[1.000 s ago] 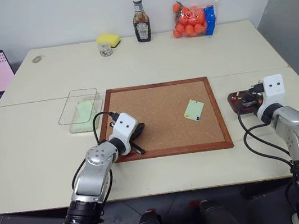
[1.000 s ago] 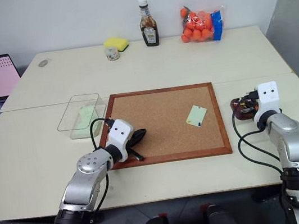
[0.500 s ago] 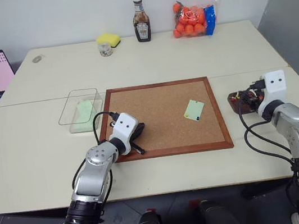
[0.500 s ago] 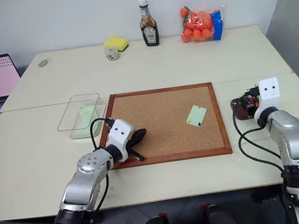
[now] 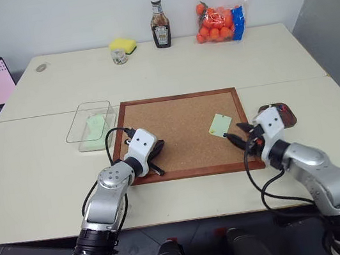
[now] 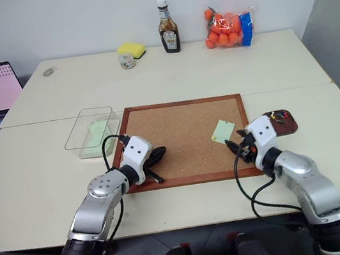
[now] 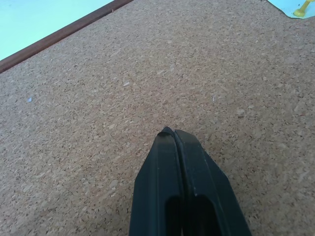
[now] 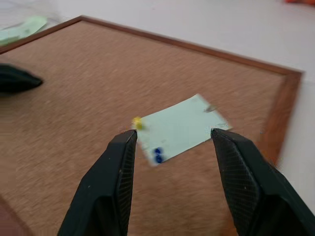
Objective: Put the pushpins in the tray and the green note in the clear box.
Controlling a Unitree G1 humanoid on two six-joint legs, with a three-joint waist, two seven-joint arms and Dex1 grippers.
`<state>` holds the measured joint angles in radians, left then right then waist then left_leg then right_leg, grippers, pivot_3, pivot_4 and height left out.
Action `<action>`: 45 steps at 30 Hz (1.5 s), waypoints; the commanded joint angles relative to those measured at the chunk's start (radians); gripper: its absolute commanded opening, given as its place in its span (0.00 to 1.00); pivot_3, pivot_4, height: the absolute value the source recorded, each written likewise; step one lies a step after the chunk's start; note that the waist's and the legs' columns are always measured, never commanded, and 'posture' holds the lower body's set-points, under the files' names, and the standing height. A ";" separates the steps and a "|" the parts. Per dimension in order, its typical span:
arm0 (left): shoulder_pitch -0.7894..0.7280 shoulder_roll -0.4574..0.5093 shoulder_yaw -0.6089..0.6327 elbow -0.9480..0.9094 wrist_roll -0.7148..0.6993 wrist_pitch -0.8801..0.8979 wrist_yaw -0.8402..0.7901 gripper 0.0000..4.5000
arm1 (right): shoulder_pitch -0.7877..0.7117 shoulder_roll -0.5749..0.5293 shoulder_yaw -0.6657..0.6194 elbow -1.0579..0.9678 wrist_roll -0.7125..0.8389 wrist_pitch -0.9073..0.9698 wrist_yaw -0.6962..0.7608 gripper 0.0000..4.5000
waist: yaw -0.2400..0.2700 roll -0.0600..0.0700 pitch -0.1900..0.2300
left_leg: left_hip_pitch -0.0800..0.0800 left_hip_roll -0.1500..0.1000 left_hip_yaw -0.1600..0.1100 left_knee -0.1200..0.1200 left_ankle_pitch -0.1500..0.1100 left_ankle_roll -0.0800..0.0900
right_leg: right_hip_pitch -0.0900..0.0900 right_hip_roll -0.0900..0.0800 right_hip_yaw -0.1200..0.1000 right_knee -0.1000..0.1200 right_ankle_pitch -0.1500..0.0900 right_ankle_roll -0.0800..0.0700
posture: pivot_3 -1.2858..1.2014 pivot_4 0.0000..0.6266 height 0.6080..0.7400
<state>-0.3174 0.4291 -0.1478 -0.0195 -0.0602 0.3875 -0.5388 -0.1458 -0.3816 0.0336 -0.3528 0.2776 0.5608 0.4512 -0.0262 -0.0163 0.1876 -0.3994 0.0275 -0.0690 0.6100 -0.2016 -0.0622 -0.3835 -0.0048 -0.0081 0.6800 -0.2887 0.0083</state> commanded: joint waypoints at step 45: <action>0.034 0.007 -0.014 0.005 0.025 0.024 -0.008 0.00 | -0.099 0.077 0.017 0.174 -0.096 -0.114 -0.021 0.00 | 0.000 0.000 0.000 | 0.000 0.000 0.000 0.000 0.000 0.000 | 0.000 0.000 0.000 0.000 0.000 0.000 | 0.52 0.24 1.00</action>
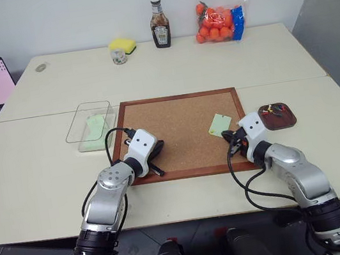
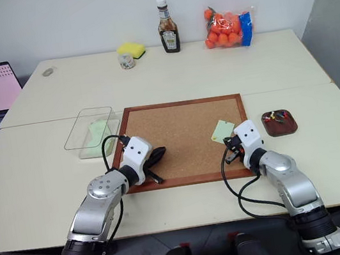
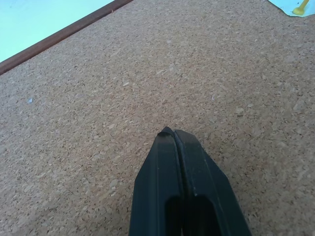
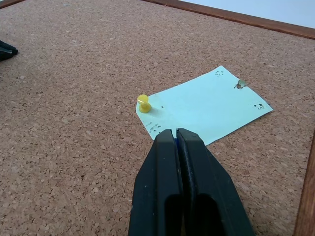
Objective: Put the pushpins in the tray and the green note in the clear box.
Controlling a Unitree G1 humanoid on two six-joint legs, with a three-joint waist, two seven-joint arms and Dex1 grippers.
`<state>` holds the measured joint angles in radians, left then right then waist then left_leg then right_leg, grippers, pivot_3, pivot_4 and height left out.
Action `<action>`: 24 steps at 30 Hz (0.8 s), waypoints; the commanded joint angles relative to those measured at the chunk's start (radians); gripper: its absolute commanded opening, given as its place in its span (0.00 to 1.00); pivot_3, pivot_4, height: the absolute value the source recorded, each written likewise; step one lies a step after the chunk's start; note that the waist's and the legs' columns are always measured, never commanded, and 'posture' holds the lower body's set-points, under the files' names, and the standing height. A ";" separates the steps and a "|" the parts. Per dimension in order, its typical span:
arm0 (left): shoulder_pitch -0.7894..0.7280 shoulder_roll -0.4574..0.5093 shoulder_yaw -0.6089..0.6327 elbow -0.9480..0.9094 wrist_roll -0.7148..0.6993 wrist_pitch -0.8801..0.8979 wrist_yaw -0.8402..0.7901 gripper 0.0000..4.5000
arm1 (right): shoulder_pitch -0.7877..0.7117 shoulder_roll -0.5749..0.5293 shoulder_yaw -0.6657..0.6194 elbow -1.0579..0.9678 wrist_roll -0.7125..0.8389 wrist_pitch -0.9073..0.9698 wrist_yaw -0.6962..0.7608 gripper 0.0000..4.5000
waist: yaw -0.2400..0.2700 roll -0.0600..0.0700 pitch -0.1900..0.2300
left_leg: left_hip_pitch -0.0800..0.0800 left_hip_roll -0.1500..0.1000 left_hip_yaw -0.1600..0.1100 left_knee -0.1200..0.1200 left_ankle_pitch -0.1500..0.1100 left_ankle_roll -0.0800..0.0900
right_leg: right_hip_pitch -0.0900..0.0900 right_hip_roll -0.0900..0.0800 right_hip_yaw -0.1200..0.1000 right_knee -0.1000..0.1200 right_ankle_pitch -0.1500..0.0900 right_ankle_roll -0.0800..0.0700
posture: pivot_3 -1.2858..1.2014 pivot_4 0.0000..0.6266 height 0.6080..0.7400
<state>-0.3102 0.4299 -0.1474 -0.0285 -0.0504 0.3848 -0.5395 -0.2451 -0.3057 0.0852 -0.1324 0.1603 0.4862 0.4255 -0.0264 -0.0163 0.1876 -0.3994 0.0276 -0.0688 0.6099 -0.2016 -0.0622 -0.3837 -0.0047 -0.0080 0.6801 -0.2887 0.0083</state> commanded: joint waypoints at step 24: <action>0.021 0.001 -0.019 0.027 0.019 0.024 -0.003 0.00 | -0.010 -0.005 -0.168 -0.135 0.108 -0.068 -0.018 0.00 | 0.000 0.000 0.000 | 0.000 0.000 0.000 0.000 0.000 0.000 | -0.001 0.000 0.000 0.000 0.000 0.000 | 0.52 0.24 1.00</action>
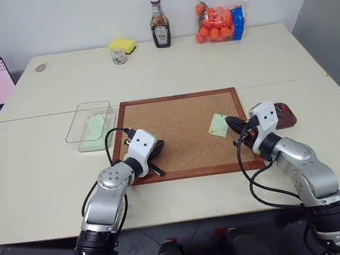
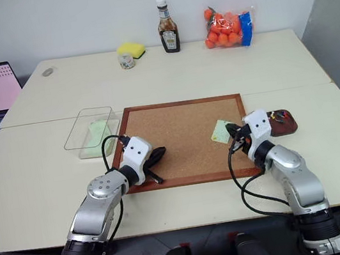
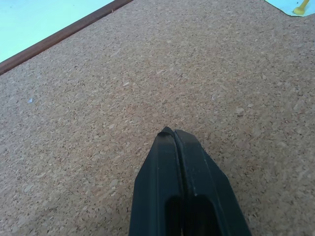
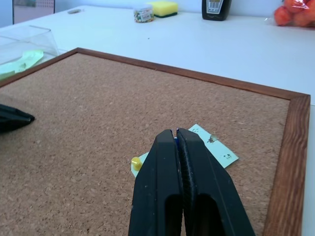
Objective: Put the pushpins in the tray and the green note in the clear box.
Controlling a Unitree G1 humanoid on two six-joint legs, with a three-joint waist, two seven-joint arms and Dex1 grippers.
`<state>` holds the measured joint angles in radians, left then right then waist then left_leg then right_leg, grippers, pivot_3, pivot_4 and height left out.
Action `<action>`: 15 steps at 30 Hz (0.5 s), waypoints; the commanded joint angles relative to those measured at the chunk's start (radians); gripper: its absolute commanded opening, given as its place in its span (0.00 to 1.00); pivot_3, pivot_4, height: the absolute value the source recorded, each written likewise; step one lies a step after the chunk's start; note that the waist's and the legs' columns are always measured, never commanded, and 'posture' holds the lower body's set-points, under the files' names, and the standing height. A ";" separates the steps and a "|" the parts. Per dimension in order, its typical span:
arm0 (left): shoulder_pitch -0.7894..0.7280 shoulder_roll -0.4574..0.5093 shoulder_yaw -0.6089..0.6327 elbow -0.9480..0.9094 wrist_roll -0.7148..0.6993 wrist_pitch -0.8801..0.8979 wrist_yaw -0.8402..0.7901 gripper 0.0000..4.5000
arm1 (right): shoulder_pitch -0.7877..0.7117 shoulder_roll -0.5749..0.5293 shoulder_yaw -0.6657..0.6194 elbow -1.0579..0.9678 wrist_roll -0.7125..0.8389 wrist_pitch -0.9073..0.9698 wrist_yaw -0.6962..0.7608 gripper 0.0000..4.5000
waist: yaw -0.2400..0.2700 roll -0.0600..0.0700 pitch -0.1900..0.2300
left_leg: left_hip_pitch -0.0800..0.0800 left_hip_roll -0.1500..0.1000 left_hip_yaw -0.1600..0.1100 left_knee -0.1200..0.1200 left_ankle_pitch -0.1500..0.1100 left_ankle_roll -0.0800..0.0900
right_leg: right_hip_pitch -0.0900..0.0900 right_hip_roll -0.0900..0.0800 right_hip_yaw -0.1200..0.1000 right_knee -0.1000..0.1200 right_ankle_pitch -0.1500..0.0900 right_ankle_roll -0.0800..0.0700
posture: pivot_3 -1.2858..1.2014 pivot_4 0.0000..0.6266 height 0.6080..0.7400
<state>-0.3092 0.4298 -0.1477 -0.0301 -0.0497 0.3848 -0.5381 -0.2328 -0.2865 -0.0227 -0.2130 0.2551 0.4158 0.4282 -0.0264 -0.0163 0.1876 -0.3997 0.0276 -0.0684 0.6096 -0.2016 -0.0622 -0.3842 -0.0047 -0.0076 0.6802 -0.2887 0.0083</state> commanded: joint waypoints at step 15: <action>0.015 -0.004 -0.024 0.029 0.018 0.024 -0.010 0.00 | -0.064 -0.162 -0.200 0.166 -0.082 0.042 -0.164 0.00 | 0.000 0.000 0.000 | 0.000 0.000 0.002 0.000 0.000 0.000 | 0.000 0.000 0.001 0.000 0.000 0.000 | 0.52 0.24 1.00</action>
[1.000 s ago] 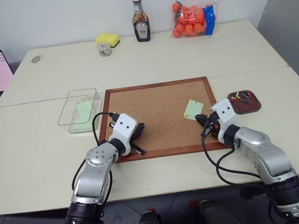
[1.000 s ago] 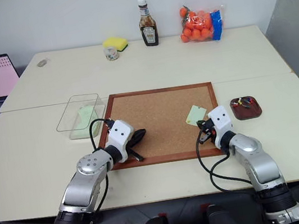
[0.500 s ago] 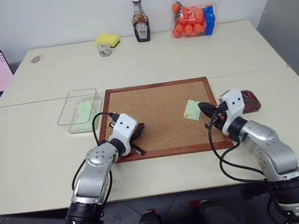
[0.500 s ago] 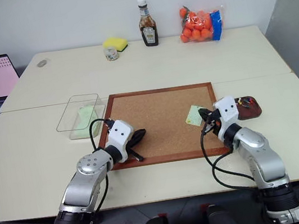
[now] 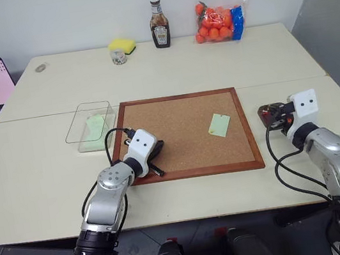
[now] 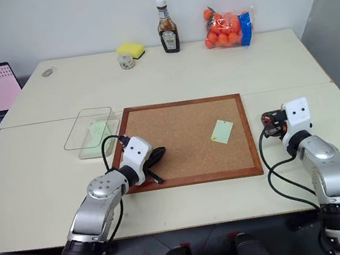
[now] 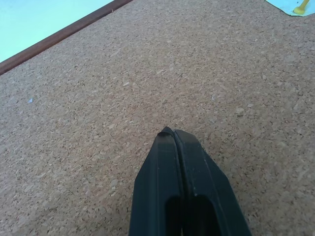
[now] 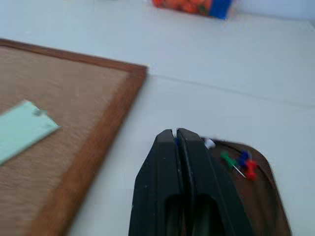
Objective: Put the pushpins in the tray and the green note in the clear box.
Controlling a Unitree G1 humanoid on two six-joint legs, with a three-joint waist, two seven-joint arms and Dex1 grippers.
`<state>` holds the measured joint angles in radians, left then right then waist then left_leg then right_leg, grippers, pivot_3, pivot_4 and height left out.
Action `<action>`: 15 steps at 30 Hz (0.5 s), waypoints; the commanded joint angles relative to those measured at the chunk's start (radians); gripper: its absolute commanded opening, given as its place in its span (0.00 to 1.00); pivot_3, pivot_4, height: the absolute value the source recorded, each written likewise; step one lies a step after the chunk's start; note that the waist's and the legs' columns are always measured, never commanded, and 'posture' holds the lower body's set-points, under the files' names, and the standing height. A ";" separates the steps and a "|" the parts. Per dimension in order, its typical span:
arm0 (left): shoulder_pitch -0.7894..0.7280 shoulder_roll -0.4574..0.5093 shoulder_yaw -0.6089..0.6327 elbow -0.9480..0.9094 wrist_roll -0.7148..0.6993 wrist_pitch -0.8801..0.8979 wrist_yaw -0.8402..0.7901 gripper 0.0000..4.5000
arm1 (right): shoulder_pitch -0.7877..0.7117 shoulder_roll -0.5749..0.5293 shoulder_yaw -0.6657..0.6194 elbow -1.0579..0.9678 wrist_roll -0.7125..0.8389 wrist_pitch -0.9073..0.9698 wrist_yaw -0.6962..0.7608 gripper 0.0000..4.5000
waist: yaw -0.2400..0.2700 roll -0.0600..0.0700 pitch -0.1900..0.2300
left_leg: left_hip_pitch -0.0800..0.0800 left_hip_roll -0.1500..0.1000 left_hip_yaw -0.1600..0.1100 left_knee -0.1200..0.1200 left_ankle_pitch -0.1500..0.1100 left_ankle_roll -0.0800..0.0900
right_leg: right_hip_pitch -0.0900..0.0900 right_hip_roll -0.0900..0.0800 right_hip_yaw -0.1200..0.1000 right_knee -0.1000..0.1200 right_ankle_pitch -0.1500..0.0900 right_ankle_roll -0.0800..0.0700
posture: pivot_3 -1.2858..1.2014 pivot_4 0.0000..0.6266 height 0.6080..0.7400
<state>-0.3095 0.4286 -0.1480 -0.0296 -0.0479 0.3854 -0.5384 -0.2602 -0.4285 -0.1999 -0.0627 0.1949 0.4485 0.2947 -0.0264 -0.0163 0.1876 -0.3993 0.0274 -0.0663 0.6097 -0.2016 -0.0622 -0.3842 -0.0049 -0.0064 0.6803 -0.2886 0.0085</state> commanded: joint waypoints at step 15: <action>0.020 0.004 -0.019 0.025 0.016 0.026 -0.014 0.00 | -0.063 -0.019 -0.020 0.076 -0.041 0.012 -0.060 0.44 | 0.000 0.000 0.000 | 0.000 0.000 0.001 0.000 0.000 0.000 | 0.000 0.000 0.000 0.000 0.000 0.000 | 0.52 0.24 1.00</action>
<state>-0.3103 0.4290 -0.1480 -0.0291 -0.0469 0.3854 -0.5409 -0.3047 -0.4344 -0.2042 0.0349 0.1600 0.4702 0.2439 -0.0263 -0.0163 0.1875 -0.3992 0.0275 -0.0657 0.6097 -0.2015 -0.0621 -0.3842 -0.0048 -0.0060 0.6803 -0.2884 0.0088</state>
